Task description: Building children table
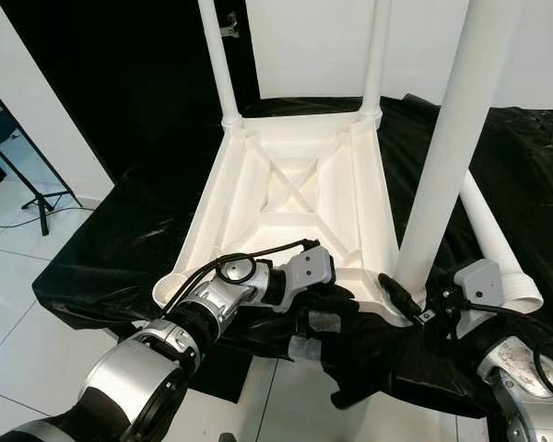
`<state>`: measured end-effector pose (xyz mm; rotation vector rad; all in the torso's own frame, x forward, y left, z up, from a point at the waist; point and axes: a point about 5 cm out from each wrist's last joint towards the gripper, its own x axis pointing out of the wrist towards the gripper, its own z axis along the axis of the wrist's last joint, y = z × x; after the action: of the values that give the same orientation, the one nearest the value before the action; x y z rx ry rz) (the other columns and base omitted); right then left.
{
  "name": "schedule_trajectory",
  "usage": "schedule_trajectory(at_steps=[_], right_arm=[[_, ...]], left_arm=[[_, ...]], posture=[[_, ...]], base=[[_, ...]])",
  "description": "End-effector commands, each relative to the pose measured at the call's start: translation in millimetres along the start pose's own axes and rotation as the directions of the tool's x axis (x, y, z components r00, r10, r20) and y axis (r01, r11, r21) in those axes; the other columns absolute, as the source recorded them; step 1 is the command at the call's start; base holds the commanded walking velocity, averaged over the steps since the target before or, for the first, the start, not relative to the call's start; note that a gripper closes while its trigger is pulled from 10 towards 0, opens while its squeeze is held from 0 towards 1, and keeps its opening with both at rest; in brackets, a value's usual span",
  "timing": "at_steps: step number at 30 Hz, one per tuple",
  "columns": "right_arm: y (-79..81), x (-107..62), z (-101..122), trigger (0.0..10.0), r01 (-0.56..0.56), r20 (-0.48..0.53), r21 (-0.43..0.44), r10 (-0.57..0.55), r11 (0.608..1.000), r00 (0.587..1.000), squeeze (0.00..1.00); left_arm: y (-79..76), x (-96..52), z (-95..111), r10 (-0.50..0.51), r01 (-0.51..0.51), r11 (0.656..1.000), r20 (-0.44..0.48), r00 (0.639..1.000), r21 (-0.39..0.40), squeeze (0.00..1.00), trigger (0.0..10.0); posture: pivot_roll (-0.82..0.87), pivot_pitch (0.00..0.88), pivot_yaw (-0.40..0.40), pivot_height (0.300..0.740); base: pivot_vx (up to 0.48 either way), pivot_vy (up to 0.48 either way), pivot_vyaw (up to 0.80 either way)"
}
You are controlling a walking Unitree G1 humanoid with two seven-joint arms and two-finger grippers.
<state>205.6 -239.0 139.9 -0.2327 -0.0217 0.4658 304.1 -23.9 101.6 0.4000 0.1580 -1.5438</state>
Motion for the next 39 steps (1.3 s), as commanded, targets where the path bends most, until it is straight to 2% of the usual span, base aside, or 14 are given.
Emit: schedule_trajectory(at_steps=[1, 9, 11, 13, 14, 16, 18, 21, 28, 30, 32, 33, 37, 39], right_arm=[[-3.2, -6.8, -7, 0.0, -0.004, -0.062, -0.006, 0.003, 1.000, 0.998, 0.00], [15.2, -9.4, -11, 0.0, -0.071, -0.080, 0.134, 0.082, 0.988, 0.993, 0.00], [23.9, -4.3, -11, 0.0, 0.004, -0.043, 0.168, 0.004, 0.986, 0.999, 0.00], [21.2, 2.3, -6, 0.0, 0.245, 0.023, 0.160, -0.252, 0.956, 0.967, 0.00], [21.2, 2.3, -6, 0.0, 0.245, 0.023, 0.160, -0.252, 0.956, 0.967, 0.00], [22.1, -1.5, -6, 0.0, 0.508, 0.032, 0.062, -0.511, 0.859, 0.859, 0.00], [22.4, -2.2, -5, 0.0, 0.526, 0.029, 0.052, -0.528, 0.849, 0.849, 0.00], [37.7, -1.3, -11, 0.0, 0.507, -0.014, 0.096, -0.508, 0.856, 0.861, 0.00], [45.9, -0.7, -12, 0.0, 0.522, -0.008, 0.148, -0.527, 0.840, 0.850, 0.00], [47.2, 1.8, -13, 2.9, 0.529, -0.013, 0.140, -0.533, 0.837, 0.846, 0.00], [47.2, 1.8, -13, 2.9, 0.529, -0.013, 0.140, -0.533, 0.837, 0.846, 0.00], [48.5, 4.6, -12, 10.0, 0.486, 0.002, 0.160, -0.492, 0.859, 0.870, 1.00], [48.5, 5.9, -10, 10.0, 0.435, 0.021, 0.169, -0.445, 0.884, 0.895, 1.00], [47.1, 6.5, -9, 10.0, 0.374, 0.022, 0.136, -0.380, 0.917, 0.925, 1.00]], left_arm=[[-7.8, -4.1, -36, 0.145, -0.159, 0.978, -0.104, 0.984, -0.134, 0.00, 10.0], [-6.2, -3.2, -33, 0.147, -0.159, 0.979, -0.103, 0.984, -0.127, 0.00, 10.0], [-6.0, -2.6, -32, 0.148, -0.160, 0.979, -0.101, 0.984, -0.126, 0.00, 10.0], [-5.9, -2.2, -32, 0.150, -0.163, 0.979, -0.100, 0.984, -0.126, 0.00, 10.0], [-5.9, -2.2, -32, 0.150, -0.163, 0.979, -0.100, 0.984, -0.126, 0.00, 10.0], [-5.4, -2.0, -32, 0.156, -0.168, 0.978, -0.099, 0.983, -0.127, 0.00, 10.0], [-5.3, -2.0, -31, 0.157, -0.169, 0.977, -0.099, 0.983, -0.127, 0.00, 10.0], [-5.5, -2.4, -32, 0.156, -0.168, 0.977, -0.100, 0.983, -0.127, 0.00, 10.0], [-5.1, -2.8, -32, 0.158, -0.171, 0.977, -0.100, 0.982, -0.129, 0.00, 10.0], [-5.1, -2.4, -32, 0.158, -0.170, 0.977, -0.100, 0.982, -0.129, 0.00, 10.0], [-5.1, -2.4, -32, 0.158, -0.170, 0.977, -0.100, 0.982, -0.129, 0.00, 10.0], [-5.0, -2.5, -32, 0.158, -0.171, 0.977, -0.101, 0.982, -0.129, 0.00, 10.0], [-4.9, -3.0, -32, 0.158, -0.171, 0.977, -0.103, 0.982, -0.129, 0.00, 10.0], [-4.7, -2.9, -32, 0.157, -0.170, 0.977, -0.103, 0.982, -0.127, 0.00, 10.0]], posture=[[0.02, 0.000, 0.076, 0.740], [0.01, 0.000, 0.076, 0.740], [0.01, 0.000, 0.074, 0.740], [0.02, 0.000, 0.065, 0.740], [0.02, 0.000, 0.065, 0.740], [0.02, 0.000, 0.061, 0.740], [0.02, 0.000, 0.061, 0.740], [0.02, 0.000, 0.061, 0.740], [0.02, 0.000, 0.059, 0.740], [0.02, 0.000, 0.058, 0.740], [0.02, 0.000, 0.058, 0.740], [0.01, 0.000, 0.062, 0.740], [0.01, 0.000, 0.064, 0.740], [0.00, 0.000, 0.071, 0.740]], base=[[0.000, 0.000, 0.00], [0.000, 0.000, 0.00], [0.000, 0.000, 0.00], [0.000, 0.000, 0.00], [0.000, 0.000, 0.00], [0.000, 0.000, 0.00], [0.000, 0.000, 0.00], [0.000, 0.000, 0.00], [0.000, 0.000, 0.00], [0.000, 0.000, 0.00], [0.000, 0.000, 0.00], [0.000, 0.000, 0.00], [0.000, 0.000, 0.00], [0.000, 0.000, 0.00]])
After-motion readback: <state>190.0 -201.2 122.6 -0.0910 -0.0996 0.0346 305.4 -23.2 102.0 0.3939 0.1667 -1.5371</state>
